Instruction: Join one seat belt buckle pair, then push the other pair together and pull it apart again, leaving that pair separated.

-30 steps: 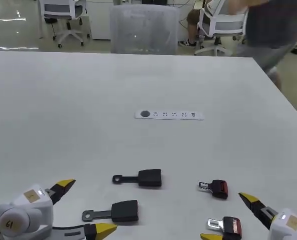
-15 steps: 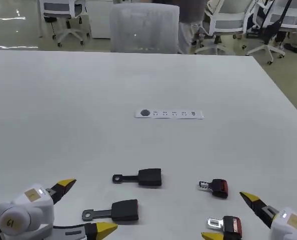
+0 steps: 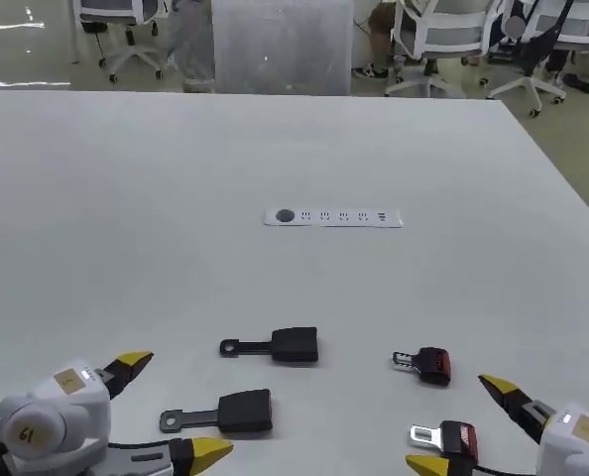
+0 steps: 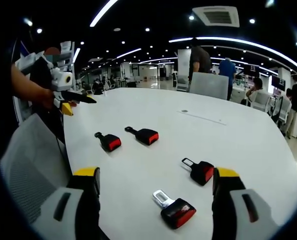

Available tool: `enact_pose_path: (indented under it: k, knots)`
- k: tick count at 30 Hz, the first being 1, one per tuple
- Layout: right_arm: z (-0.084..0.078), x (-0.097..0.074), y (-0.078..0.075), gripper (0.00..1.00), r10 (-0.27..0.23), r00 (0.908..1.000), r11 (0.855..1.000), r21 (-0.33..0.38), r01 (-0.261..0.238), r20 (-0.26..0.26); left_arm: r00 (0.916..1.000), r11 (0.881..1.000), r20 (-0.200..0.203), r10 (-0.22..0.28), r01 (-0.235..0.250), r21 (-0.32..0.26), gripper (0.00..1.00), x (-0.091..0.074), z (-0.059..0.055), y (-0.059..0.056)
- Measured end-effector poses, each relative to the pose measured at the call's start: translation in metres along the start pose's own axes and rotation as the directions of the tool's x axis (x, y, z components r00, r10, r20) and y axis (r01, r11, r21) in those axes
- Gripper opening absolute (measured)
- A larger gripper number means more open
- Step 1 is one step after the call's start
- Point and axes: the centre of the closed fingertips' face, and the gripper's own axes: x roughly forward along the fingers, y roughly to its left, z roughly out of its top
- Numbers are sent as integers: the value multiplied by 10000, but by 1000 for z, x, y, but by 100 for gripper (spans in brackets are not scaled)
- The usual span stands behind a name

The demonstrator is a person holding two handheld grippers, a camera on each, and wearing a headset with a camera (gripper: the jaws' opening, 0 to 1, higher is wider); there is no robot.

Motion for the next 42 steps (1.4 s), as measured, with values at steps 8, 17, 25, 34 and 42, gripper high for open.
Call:
enact_pose_path:
  k: [8, 17, 25, 34, 42]
  knots:
    - [-11, 0, -5, 93, 157, 9990, 9999, 11, -156, -420, 9992, 9997, -308, -237, 237, -19, 98, 11, -8, -4]
    - [-22, 0, -9, 91, 359, 9963, 9994, 57, -356, -775, 9962, 9988, -748, -441, 454, 165, 96, 26, -18, -7]
    - [-31, 3, -11, 89, 752, 9902, 9970, -87, -767, -1179, 9911, 9971, -1151, -668, 705, 285, 92, 38, -22, -10]
    - [-45, 4, -15, 87, 1179, 9788, 9928, 7, -1195, -1673, 9838, 9948, -1534, -931, 983, 267, 90, 50, -31, -11]
    - [-60, 3, -18, 84, 1618, 9625, 9859, -73, -1674, -2177, 9739, 9921, -1976, -1114, 1204, 339, 88, 61, -43, -10]
